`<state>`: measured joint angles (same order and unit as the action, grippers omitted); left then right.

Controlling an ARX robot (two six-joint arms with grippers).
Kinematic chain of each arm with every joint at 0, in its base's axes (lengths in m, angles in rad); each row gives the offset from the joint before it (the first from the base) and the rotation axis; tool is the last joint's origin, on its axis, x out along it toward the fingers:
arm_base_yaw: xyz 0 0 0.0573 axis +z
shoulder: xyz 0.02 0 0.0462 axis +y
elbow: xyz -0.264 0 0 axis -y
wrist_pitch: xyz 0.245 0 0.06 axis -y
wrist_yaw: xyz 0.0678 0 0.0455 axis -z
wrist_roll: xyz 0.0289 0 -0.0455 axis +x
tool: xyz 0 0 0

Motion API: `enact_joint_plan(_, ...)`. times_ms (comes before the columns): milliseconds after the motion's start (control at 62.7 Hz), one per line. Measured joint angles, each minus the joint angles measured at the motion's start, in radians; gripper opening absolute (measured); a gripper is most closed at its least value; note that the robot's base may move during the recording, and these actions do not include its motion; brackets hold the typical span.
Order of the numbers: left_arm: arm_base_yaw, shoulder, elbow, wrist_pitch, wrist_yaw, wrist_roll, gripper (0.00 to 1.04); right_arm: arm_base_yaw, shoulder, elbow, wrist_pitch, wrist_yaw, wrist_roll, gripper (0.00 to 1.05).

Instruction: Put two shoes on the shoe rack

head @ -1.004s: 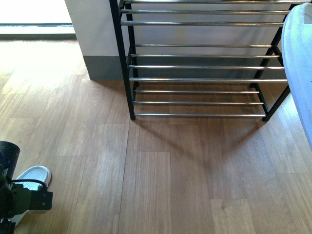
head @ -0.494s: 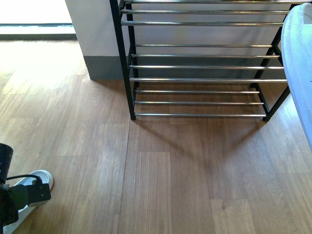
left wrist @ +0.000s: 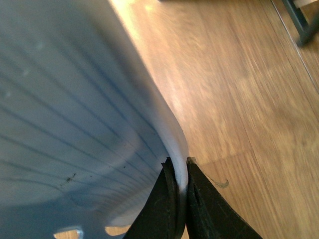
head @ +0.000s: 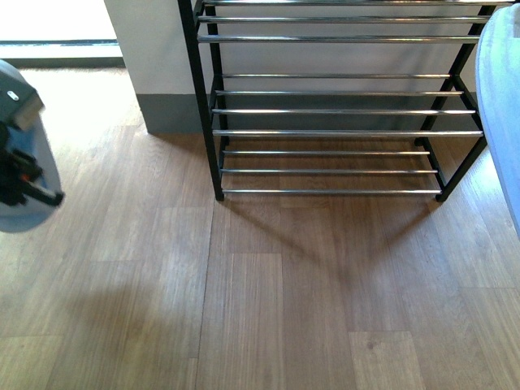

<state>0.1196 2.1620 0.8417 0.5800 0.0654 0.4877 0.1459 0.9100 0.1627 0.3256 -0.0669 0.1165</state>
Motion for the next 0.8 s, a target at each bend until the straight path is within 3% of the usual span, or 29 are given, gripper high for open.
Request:
enact_joint_plan(159, 0.015, -0.197, -0.246, 0.185, -0.111, -0.352, 0.02, 0.000, 0.000, 0.000, 0.000, -0.004, 0.000, 0.02)
enact_joint_plan(271, 0.007, -0.337, -0.347, 0.286, -0.158, -0.562, 0.02, 0.000, 0.000, 0.000, 0.000, -0.004, 0.000, 0.02)
enact_joint_plan(367, 0.002, -0.492, -0.456, 0.383, -0.175, -0.840, 0.02, 0.000, 0.000, 0.000, 0.000, -0.004, 0.000, 0.02)
enact_joint_plan(606, -0.013, -0.704, -0.674, 0.454, -0.201, -1.401, 0.02, 0.000, 0.000, 0.000, 0.000, -0.004, 0.000, 0.02)
enact_joint_plan(797, -0.029, -0.856, -0.823, 0.476, -0.275, -1.692, 0.02, 0.000, 0.000, 0.000, 0.000, -0.004, 0.000, 0.02)
